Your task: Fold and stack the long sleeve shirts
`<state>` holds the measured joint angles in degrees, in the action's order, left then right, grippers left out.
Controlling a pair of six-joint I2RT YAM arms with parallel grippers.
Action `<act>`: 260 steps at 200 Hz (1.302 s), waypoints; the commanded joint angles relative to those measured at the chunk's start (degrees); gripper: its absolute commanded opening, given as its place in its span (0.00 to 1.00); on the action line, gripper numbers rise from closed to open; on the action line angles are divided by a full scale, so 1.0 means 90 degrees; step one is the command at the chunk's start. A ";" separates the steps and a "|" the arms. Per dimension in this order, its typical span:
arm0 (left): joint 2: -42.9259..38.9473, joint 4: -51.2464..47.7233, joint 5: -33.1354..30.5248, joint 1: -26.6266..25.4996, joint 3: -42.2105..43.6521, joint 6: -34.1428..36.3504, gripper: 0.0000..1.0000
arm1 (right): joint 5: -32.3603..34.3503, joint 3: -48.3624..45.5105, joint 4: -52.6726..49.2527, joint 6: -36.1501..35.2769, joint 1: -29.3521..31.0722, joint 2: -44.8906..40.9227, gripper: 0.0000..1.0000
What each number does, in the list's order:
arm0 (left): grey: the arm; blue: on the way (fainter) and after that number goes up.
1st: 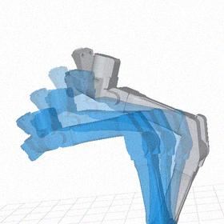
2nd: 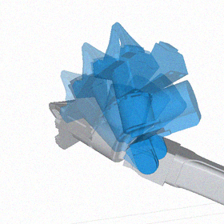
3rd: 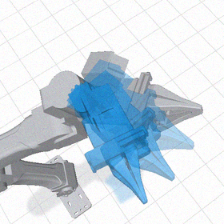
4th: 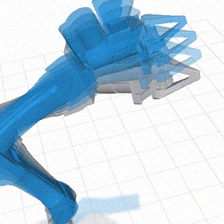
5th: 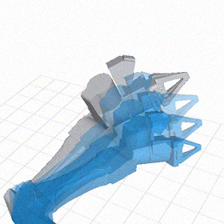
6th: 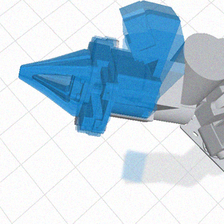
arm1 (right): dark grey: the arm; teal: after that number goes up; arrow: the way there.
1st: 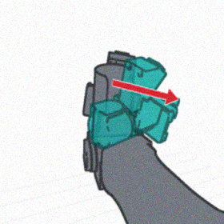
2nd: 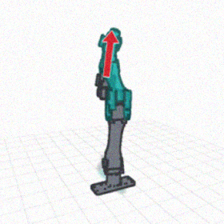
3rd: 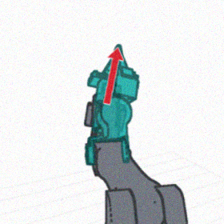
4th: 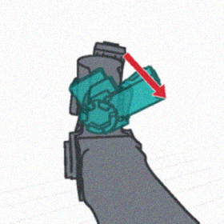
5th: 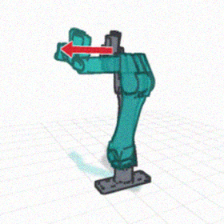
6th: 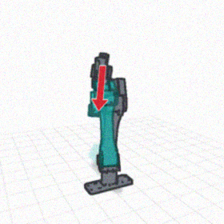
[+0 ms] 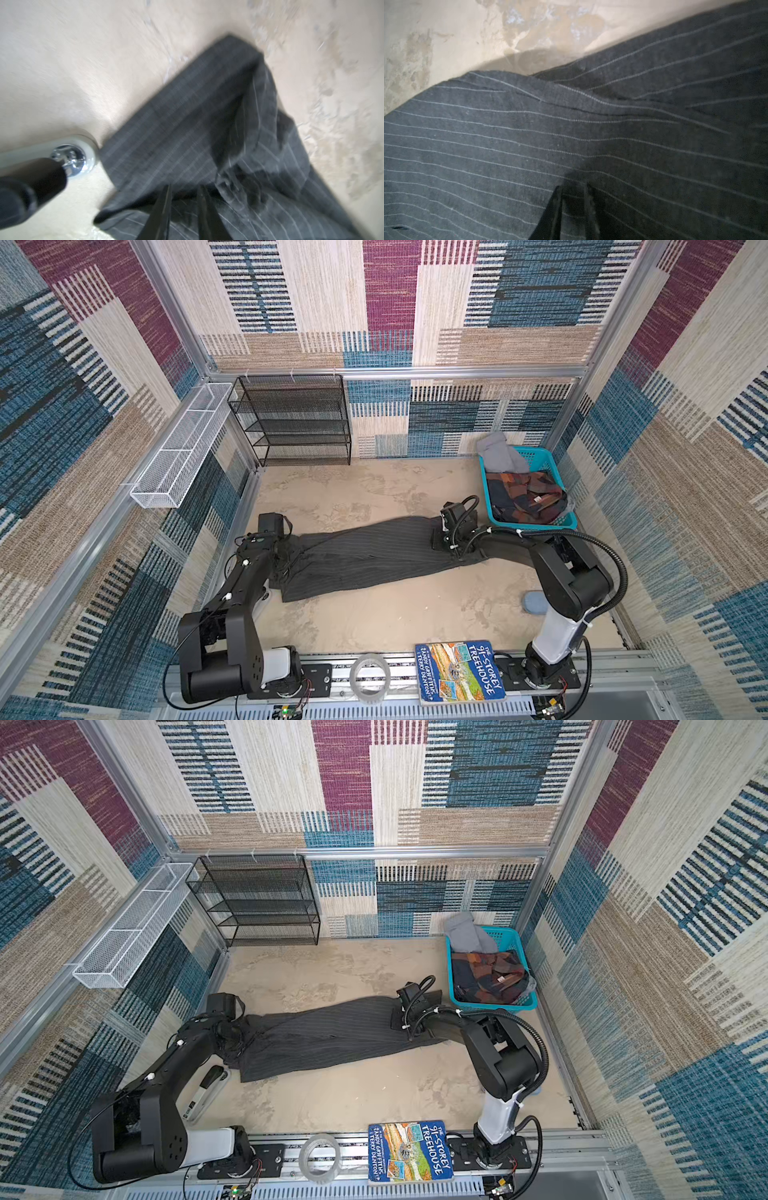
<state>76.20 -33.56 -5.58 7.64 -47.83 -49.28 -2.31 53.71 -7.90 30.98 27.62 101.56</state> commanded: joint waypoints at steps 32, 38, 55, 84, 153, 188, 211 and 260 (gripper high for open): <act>0.0128 0.0131 0.0912 0.0045 -0.0590 0.0304 0.29 | 0.0042 0.0032 -0.1081 -0.0154 0.0117 -0.0601 0.24; 0.0237 0.0234 0.1066 0.0042 -0.0628 0.0322 0.30 | 0.0061 0.0112 -0.1130 -0.0185 0.0135 -0.0669 0.25; 0.0645 0.0484 0.1499 0.0047 -0.0786 0.0324 0.33 | 0.0024 0.0340 -0.1269 -0.0290 0.0157 -0.0802 0.25; 0.1525 0.0785 0.2082 0.0025 -0.1099 0.0322 0.34 | -0.0018 0.0654 -0.1317 -0.0441 0.0165 -0.0822 0.25; 0.2554 0.0741 0.1437 -0.0029 -0.1556 0.0228 0.19 | -0.0088 0.0693 -0.0681 -0.0181 -0.0072 0.0252 0.19; 0.2866 0.0404 0.1095 0.0066 -0.1801 0.0258 0.10 | -0.0079 0.0406 -0.0516 -0.0017 -0.0417 0.0571 0.17; 0.3004 0.0352 0.1040 0.0154 -0.1814 0.0268 0.10 | -0.0067 0.0202 -0.0442 0.0068 -0.0638 0.0663 0.16; 0.3084 0.0238 0.0963 0.0415 -0.1938 0.0341 0.23 | -0.0081 0.0084 -0.0382 0.0122 -0.0744 0.0737 0.16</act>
<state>103.72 -29.47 6.79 10.44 -64.47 -47.77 -7.42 55.42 -1.02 31.22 21.39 106.83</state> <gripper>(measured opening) 0.196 0.162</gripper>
